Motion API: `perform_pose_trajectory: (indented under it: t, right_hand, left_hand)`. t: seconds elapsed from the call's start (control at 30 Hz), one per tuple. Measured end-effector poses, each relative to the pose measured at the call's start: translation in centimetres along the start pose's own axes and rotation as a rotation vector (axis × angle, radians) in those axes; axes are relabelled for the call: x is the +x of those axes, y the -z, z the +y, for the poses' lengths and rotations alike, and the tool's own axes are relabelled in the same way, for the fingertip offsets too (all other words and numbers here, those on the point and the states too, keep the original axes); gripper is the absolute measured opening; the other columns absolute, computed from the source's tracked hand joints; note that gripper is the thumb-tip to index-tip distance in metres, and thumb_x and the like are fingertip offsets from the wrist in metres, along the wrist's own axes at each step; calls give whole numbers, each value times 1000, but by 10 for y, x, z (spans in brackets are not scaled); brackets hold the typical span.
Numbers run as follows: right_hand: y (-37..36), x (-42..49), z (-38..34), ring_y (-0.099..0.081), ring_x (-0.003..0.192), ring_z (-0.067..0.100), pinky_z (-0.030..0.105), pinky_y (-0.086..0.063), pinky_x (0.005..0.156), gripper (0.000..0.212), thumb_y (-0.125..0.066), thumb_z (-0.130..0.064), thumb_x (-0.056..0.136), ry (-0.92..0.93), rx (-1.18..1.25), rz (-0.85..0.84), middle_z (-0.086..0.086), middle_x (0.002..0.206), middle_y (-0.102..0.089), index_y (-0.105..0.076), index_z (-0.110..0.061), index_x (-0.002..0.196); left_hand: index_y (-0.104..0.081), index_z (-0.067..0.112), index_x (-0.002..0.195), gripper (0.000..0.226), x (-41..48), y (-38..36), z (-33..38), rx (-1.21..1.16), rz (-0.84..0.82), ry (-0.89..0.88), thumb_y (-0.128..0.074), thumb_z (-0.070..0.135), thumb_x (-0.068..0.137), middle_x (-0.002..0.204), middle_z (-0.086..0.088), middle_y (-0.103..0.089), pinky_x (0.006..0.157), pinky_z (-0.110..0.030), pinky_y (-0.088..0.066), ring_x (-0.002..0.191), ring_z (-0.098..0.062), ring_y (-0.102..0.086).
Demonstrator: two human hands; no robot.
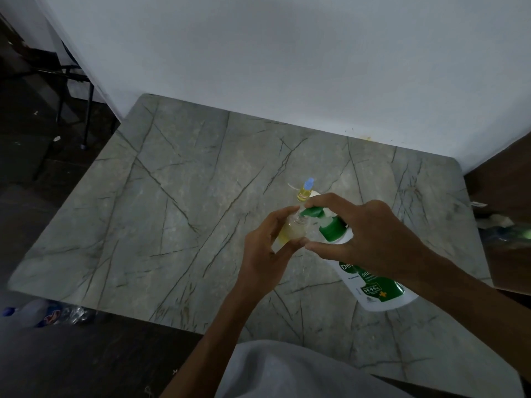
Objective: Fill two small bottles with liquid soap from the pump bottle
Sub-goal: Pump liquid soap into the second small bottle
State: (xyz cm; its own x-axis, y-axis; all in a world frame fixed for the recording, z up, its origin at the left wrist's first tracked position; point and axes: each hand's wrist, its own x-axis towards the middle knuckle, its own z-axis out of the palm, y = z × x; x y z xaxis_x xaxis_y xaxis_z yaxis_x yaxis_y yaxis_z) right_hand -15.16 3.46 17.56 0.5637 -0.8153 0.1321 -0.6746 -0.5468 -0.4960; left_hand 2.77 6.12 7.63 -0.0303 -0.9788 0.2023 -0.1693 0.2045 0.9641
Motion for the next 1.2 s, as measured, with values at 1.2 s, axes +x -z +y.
perform_pose_trajectory:
  t: [1.2]
  right_hand:
    - [-2, 5, -4, -59, 51, -2, -2, -42, 56, 54, -68, -55, 76, -1, 29, 23, -12, 80, -67, -51, -28, 119]
  left_hand:
    - [-56, 19, 127, 50, 1, 3, -4, 14, 33, 9, -78, 13, 82, 119, 0, -69, 87, -34, -59, 106, -10, -68]
